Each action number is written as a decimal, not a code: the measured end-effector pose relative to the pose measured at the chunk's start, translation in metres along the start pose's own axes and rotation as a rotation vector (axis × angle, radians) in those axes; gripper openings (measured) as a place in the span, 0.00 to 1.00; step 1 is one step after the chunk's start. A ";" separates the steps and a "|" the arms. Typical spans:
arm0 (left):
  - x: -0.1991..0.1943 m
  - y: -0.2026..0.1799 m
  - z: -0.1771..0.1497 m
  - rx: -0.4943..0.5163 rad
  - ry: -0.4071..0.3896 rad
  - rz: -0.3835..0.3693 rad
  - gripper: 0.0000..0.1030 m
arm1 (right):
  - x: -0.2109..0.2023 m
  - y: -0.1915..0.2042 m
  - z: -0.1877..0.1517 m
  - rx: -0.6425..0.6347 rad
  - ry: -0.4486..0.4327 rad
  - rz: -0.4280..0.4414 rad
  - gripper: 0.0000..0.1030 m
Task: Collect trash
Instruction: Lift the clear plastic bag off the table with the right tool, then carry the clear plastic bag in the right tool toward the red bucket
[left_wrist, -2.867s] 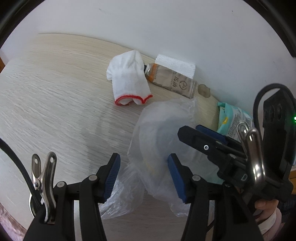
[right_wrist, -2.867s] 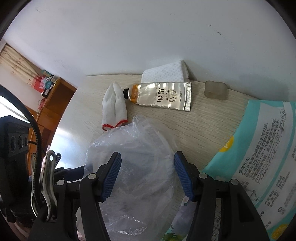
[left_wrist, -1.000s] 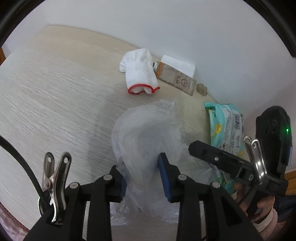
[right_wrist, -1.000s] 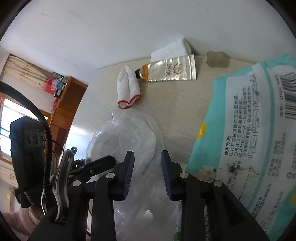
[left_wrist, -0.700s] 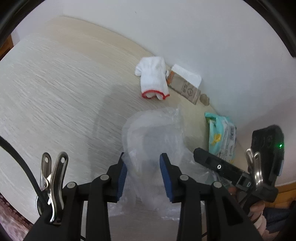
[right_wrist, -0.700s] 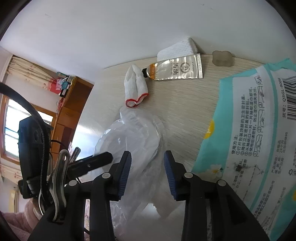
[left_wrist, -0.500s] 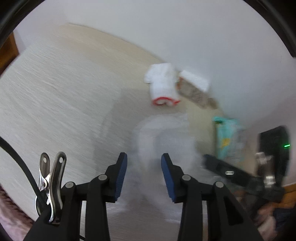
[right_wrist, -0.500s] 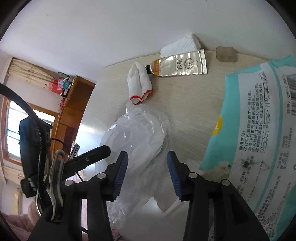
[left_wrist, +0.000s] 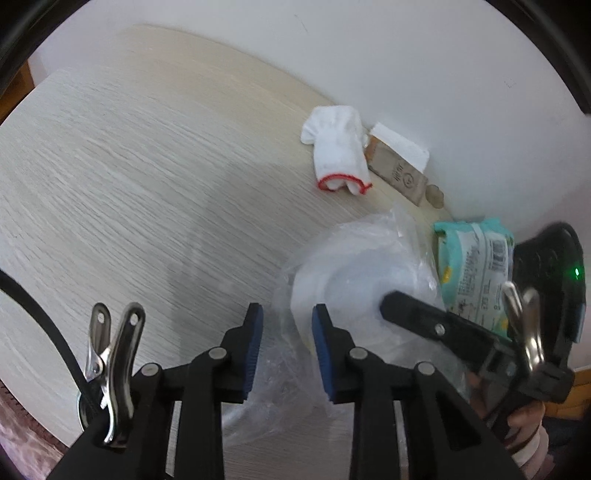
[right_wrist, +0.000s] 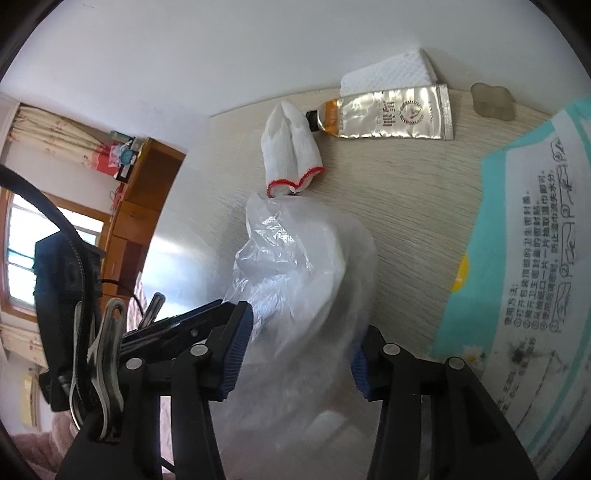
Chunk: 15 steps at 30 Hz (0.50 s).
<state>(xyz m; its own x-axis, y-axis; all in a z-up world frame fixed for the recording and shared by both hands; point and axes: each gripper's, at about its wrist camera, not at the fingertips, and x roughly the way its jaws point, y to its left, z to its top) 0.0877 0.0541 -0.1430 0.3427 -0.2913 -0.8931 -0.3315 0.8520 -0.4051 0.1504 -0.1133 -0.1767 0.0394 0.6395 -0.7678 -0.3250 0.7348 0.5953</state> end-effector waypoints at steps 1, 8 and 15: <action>-0.001 0.000 0.000 0.003 0.002 -0.004 0.33 | 0.001 -0.002 0.000 0.006 0.004 0.002 0.34; -0.001 0.005 0.000 -0.012 0.019 -0.062 0.46 | -0.008 0.000 -0.004 -0.013 -0.038 0.138 0.13; 0.004 0.011 0.004 -0.067 0.041 -0.154 0.46 | -0.009 -0.003 -0.005 -0.009 -0.047 0.098 0.14</action>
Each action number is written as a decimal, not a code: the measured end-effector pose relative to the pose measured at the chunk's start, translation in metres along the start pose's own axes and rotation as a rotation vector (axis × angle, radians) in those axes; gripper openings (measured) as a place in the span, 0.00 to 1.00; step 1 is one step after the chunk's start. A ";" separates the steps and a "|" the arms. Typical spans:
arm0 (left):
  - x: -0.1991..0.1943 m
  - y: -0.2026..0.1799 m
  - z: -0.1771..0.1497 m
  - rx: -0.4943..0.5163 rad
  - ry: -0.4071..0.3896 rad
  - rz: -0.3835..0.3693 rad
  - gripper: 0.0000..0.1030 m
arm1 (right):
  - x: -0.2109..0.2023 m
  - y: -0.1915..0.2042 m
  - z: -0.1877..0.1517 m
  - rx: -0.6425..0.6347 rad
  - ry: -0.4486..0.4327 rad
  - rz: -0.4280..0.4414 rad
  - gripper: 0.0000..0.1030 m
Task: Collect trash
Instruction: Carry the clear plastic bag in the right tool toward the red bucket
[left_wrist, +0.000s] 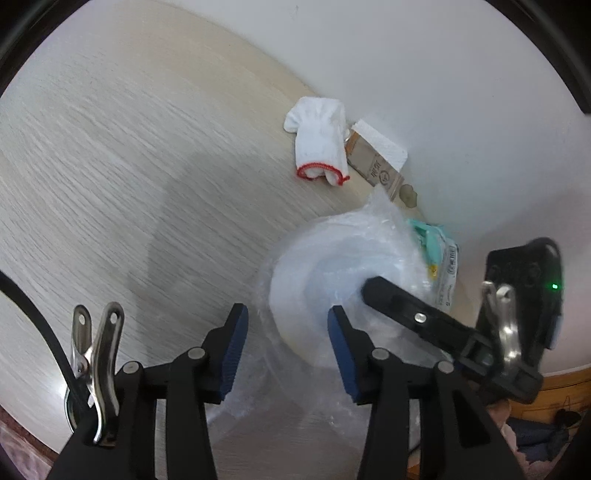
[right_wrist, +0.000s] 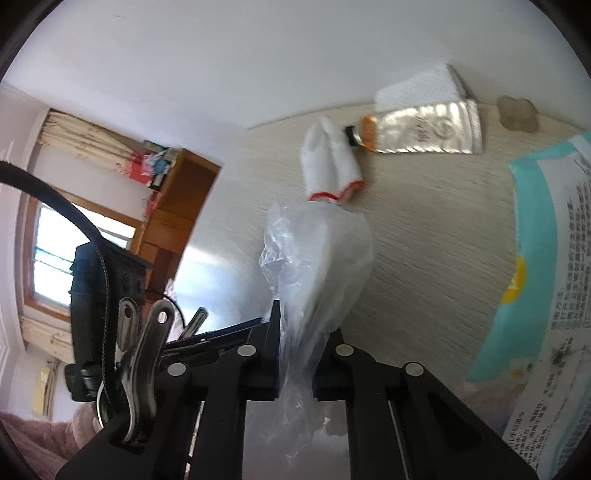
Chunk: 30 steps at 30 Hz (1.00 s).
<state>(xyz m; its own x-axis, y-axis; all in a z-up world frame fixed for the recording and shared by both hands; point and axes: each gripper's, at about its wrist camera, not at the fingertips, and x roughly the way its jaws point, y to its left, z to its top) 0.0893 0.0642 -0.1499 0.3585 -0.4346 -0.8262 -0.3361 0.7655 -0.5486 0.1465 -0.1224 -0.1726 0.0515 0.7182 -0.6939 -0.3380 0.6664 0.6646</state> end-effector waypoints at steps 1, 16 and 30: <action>0.000 -0.001 0.000 0.005 0.003 0.004 0.46 | 0.000 -0.001 -0.001 0.012 -0.001 -0.007 0.15; 0.010 -0.018 0.003 0.045 0.038 -0.083 0.25 | 0.001 0.008 -0.009 -0.006 -0.003 -0.084 0.21; -0.038 0.006 -0.007 0.016 -0.058 -0.094 0.21 | 0.001 0.054 -0.006 -0.101 -0.008 -0.046 0.20</action>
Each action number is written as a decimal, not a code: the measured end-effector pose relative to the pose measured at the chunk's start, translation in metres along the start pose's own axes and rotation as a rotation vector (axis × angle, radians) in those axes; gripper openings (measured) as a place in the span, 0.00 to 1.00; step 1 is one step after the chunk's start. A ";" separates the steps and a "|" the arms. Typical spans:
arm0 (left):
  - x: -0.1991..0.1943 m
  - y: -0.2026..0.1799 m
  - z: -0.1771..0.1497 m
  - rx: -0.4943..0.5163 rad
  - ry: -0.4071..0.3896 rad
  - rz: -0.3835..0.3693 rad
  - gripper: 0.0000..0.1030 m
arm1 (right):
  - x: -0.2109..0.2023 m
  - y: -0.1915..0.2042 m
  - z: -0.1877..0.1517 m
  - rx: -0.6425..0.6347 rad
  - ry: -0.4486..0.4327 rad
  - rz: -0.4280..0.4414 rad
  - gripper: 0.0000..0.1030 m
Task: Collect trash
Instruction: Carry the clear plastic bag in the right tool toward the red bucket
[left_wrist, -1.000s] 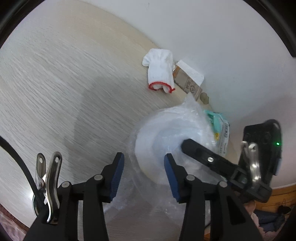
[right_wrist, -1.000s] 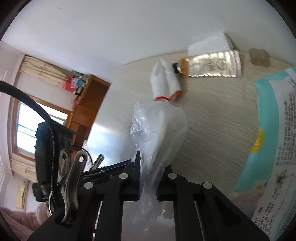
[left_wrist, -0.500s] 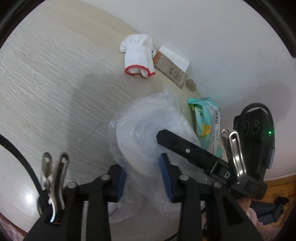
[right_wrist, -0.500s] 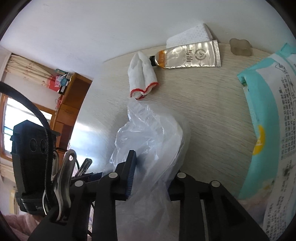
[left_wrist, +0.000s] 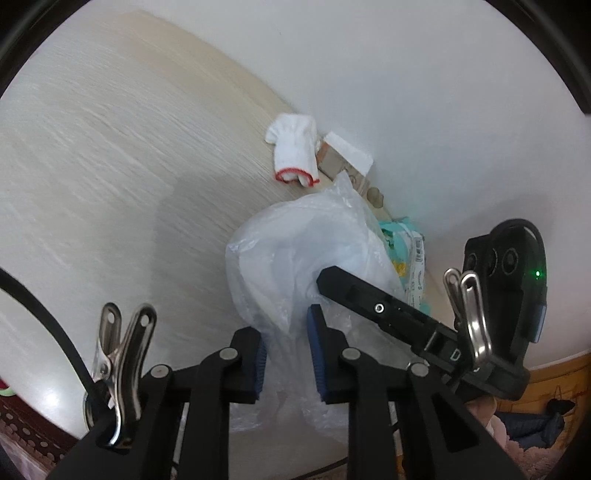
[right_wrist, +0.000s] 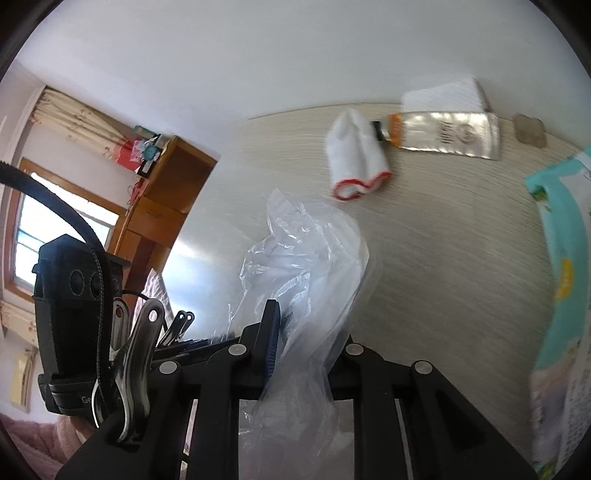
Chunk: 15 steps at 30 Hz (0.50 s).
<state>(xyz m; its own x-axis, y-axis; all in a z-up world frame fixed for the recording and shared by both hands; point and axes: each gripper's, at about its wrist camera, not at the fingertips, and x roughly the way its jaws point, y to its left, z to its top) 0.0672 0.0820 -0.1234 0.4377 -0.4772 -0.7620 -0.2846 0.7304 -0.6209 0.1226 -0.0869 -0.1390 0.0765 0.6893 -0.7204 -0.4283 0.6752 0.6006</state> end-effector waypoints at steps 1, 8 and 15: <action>-0.005 0.002 -0.001 0.001 -0.007 0.004 0.21 | 0.002 0.006 0.000 -0.010 -0.002 0.005 0.20; -0.034 0.013 -0.008 0.003 -0.056 0.031 0.21 | 0.008 0.032 -0.005 -0.058 -0.002 0.037 0.20; -0.052 0.033 -0.014 -0.039 -0.089 0.033 0.21 | 0.022 0.061 -0.008 -0.101 0.019 0.049 0.20</action>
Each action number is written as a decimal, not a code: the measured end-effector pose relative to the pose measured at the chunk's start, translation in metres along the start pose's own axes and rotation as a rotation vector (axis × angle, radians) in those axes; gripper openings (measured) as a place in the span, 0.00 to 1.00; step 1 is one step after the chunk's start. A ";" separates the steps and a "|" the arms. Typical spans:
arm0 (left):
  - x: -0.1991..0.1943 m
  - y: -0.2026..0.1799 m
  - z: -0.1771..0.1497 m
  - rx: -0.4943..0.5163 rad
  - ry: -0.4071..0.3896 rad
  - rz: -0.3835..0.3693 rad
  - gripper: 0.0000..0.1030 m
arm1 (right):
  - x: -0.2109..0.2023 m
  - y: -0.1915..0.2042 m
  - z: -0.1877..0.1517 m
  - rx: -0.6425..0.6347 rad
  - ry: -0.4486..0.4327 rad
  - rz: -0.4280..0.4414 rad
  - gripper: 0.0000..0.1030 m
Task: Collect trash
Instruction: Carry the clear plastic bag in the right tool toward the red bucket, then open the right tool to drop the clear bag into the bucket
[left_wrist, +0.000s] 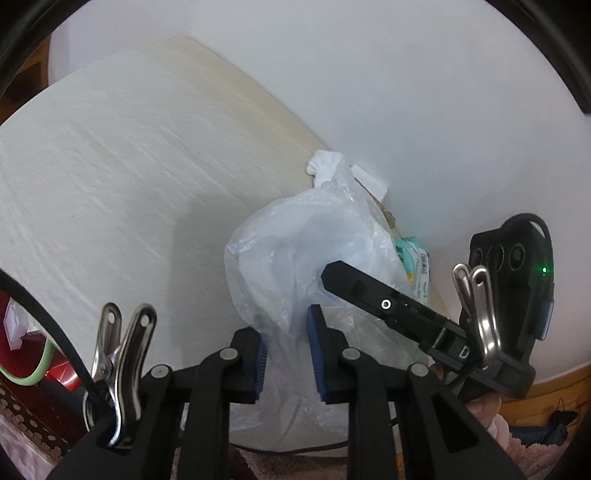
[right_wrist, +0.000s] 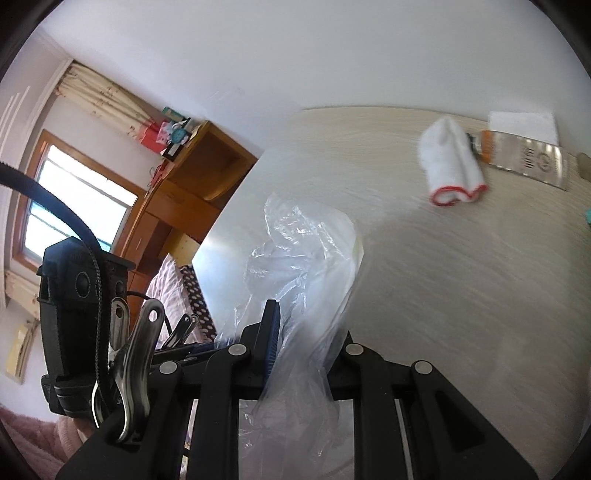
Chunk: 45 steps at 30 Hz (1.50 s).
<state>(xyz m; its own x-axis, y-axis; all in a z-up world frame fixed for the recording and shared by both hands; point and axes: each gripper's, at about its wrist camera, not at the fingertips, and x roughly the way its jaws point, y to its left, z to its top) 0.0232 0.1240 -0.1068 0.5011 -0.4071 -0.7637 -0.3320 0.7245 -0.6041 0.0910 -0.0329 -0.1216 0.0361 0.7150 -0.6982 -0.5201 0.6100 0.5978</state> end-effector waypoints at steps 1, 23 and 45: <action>-0.003 0.003 -0.001 -0.006 -0.006 0.001 0.21 | 0.005 0.004 0.004 -0.005 0.003 0.002 0.20; -0.083 0.102 -0.045 -0.202 -0.142 0.055 0.21 | 0.106 0.111 0.000 -0.179 0.155 0.074 0.20; -0.172 0.261 -0.117 -0.458 -0.240 0.156 0.21 | 0.262 0.202 -0.057 -0.342 0.402 0.117 0.20</action>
<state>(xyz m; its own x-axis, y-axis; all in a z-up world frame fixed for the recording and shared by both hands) -0.2428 0.3184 -0.1600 0.5687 -0.1367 -0.8111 -0.7048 0.4275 -0.5662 -0.0536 0.2582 -0.2058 -0.3330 0.5439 -0.7702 -0.7517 0.3400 0.5651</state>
